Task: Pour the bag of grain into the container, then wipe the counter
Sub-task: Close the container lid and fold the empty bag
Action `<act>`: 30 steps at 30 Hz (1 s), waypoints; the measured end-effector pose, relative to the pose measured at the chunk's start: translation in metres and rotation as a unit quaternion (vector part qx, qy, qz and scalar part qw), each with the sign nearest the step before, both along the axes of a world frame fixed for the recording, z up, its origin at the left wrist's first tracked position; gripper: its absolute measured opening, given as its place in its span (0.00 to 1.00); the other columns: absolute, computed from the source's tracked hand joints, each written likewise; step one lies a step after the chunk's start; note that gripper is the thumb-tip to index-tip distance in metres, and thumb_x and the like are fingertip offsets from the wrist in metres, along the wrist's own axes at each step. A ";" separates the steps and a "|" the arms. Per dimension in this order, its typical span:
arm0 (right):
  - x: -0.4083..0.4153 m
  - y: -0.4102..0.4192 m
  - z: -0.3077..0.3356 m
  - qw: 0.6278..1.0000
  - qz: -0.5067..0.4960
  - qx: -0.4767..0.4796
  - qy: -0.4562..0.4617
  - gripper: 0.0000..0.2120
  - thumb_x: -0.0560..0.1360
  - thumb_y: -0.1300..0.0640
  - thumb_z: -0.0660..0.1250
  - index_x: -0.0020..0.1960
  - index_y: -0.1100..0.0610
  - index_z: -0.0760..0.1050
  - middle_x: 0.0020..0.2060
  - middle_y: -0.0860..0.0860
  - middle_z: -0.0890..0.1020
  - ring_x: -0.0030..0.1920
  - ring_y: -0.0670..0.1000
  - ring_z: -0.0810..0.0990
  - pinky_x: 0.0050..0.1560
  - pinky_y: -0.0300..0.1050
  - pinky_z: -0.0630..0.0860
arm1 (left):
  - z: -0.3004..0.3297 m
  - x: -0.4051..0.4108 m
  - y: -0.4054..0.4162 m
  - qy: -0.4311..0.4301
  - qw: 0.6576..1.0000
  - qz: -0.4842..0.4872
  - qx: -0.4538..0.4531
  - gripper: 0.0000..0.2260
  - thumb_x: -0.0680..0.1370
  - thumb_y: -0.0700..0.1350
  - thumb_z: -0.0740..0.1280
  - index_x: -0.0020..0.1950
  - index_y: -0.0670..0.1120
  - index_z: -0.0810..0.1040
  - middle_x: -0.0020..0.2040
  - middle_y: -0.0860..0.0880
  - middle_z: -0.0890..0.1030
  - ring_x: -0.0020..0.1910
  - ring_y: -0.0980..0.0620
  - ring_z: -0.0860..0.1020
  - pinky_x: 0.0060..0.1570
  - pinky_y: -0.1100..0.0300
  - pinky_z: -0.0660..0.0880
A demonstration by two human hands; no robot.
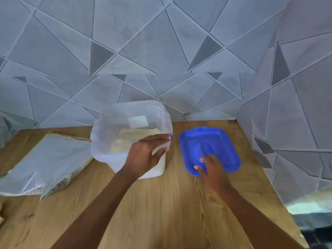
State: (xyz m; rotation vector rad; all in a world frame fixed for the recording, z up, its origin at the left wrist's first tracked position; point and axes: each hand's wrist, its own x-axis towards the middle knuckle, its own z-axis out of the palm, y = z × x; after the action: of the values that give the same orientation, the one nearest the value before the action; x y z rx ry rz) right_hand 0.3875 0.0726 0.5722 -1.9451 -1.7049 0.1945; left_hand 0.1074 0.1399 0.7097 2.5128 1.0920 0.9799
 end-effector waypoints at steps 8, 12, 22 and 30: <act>0.017 -0.015 -0.050 0.960 0.001 -0.070 -0.270 0.12 0.60 0.64 0.75 0.43 0.59 0.81 0.38 0.56 0.79 0.38 0.61 0.81 0.38 0.55 0.79 | 0.001 0.002 -0.003 0.018 0.999 0.005 0.026 0.13 0.79 0.52 0.71 0.63 0.53 0.84 0.65 0.60 0.81 0.61 0.61 0.81 0.50 0.56 0.82; 0.015 0.004 -0.023 0.954 0.001 0.017 -0.300 0.08 0.66 0.66 0.59 0.39 0.59 0.75 0.35 0.56 0.76 0.36 0.60 0.80 0.35 0.54 0.76 | 0.000 0.000 0.002 0.004 1.000 -0.004 0.002 0.15 0.78 0.52 0.72 0.64 0.52 0.83 0.65 0.60 0.80 0.63 0.61 0.79 0.55 0.53 0.81; -0.007 0.041 0.131 0.951 0.020 0.280 -0.128 0.10 0.71 0.73 0.72 0.50 0.65 0.77 0.43 0.58 0.78 0.41 0.59 0.79 0.41 0.48 0.76 | 0.019 0.002 0.010 -0.189 0.970 0.034 -0.148 0.15 0.77 0.43 0.74 0.63 0.50 0.82 0.60 0.58 0.83 0.60 0.60 0.80 0.56 0.56 0.82; -0.065 0.043 0.237 0.917 0.154 0.366 0.032 0.05 0.74 0.75 0.69 0.48 0.67 0.79 0.43 0.53 0.78 0.44 0.37 0.71 0.51 0.22 0.65 | 0.077 -0.037 0.069 -0.355 0.900 0.099 -0.233 0.38 0.73 0.46 0.78 0.77 0.57 0.62 0.77 0.59 0.65 0.75 0.55 0.67 0.68 0.53 0.74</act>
State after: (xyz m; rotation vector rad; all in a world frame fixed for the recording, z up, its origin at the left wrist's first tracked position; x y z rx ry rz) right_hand 0.3230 0.1154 0.8092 -1.1097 -1.7002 -0.2417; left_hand 0.0701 0.2086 0.7872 1.4888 1.1561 1.3397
